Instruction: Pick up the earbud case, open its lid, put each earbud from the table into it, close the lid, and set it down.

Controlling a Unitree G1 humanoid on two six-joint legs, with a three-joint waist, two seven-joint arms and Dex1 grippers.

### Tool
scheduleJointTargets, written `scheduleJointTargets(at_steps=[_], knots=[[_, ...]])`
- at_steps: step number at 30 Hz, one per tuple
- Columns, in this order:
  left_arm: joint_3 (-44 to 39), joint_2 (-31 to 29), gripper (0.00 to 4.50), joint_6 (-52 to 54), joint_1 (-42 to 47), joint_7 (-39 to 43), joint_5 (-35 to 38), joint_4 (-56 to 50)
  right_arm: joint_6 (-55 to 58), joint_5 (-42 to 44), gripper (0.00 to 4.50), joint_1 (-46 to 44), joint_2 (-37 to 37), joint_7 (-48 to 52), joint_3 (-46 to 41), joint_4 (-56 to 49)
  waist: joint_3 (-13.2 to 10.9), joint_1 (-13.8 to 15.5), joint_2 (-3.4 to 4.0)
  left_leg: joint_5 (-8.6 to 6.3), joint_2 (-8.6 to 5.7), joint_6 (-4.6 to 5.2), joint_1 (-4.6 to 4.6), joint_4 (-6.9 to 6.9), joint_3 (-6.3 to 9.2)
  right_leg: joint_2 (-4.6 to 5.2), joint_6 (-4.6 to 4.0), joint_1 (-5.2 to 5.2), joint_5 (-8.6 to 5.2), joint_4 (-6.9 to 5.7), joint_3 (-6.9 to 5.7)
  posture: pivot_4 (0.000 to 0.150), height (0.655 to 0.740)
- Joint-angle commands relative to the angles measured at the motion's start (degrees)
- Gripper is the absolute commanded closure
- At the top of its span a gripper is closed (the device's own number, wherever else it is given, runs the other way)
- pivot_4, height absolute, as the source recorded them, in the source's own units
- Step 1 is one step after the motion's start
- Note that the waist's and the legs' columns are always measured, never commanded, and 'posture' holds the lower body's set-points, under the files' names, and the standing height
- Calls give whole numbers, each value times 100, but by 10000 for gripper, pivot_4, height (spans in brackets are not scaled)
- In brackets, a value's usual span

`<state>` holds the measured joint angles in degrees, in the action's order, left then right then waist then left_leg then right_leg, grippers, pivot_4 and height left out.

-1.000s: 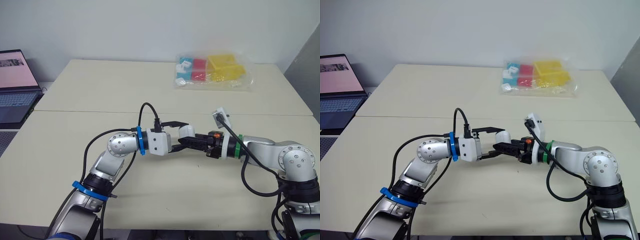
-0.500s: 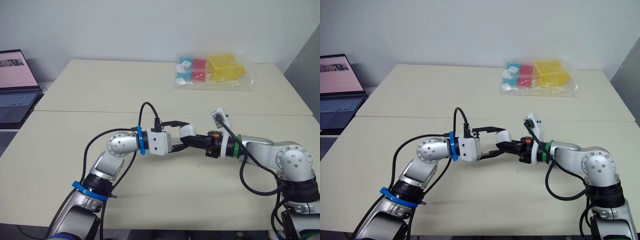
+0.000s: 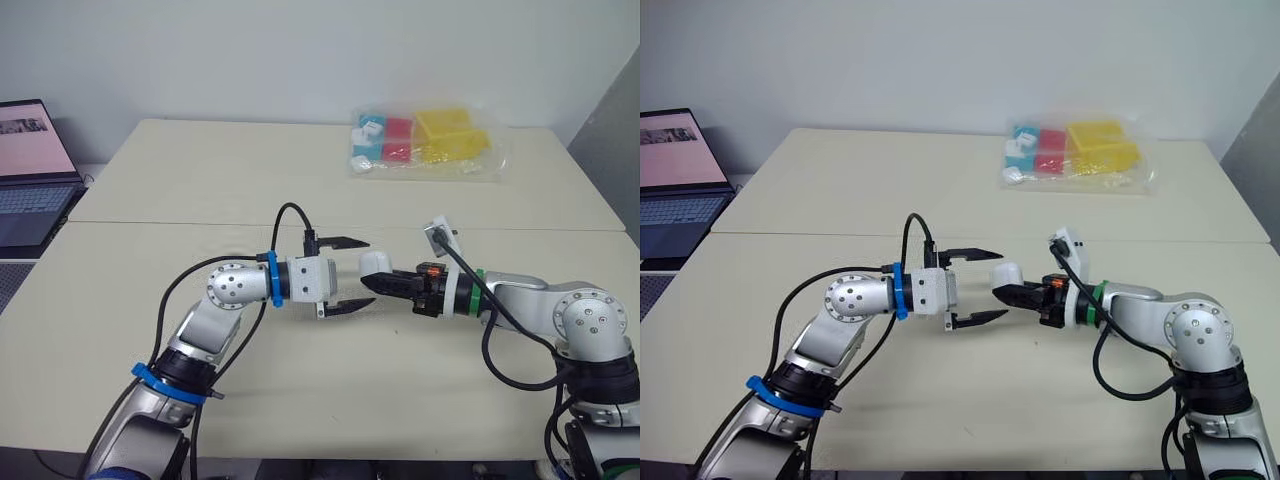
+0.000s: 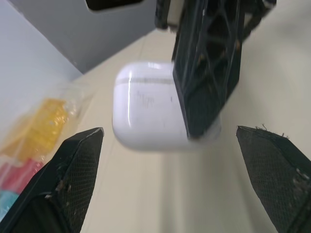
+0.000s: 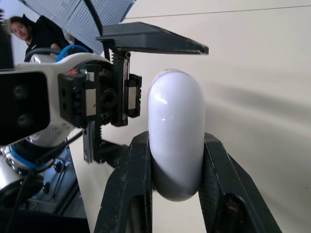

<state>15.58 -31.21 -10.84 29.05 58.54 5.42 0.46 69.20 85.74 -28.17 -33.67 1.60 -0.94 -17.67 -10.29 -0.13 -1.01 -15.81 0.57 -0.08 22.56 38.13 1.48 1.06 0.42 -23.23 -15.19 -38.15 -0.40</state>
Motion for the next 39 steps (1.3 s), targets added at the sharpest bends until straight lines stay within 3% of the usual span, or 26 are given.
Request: scheduleJointTargets(at_steps=[1,5,10,19,30,39], knots=[[-393,-358,0,856,127,293,495,-289,156,-175,36897,-262,-436,565,-56,-158,0,-1,0,0,0,0,1,0,0,0,0,-1,0,0,-1,1500,7400],[-575,-680,0,2365,220,488,1108,-725,57,-1486,36897,-730,-1414,1981,554,-448,-1,-1,2,0,-1,0,6,3,-1,-1,1,-7,0,4,-9,1500,7400],[-456,-903,0,4094,419,615,1728,-1542,-1191,-3834,36897,-1419,-2647,4209,2048,-734,-3,-2,3,0,-2,0,12,0,2,-3,5,-10,-3,13,-14,1500,7400],[96,-395,0,5103,861,29,1568,-1971,-3118,-6540,36897,-2049,-2705,6041,3183,-238,-4,-2,1,0,-2,-1,12,12,-1,-2,5,-12,-3,5,-8,1500,7400],[524,158,0,5325,1054,-671,1054,-1759,-3586,-7667,36897,-2137,-2008,6637,3178,194,-4,5,2,1,-1,-3,24,39,9,2,2,-12,-1,-5,-3,1500,7400],[754,292,0,5164,1141,-649,802,-1612,-3649,-8024,36897,-2117,-1728,6876,3097,273,-5,2,1,1,-8,-3,13,79,5,6,3,-15,-2,-71,0,1500,7400]])
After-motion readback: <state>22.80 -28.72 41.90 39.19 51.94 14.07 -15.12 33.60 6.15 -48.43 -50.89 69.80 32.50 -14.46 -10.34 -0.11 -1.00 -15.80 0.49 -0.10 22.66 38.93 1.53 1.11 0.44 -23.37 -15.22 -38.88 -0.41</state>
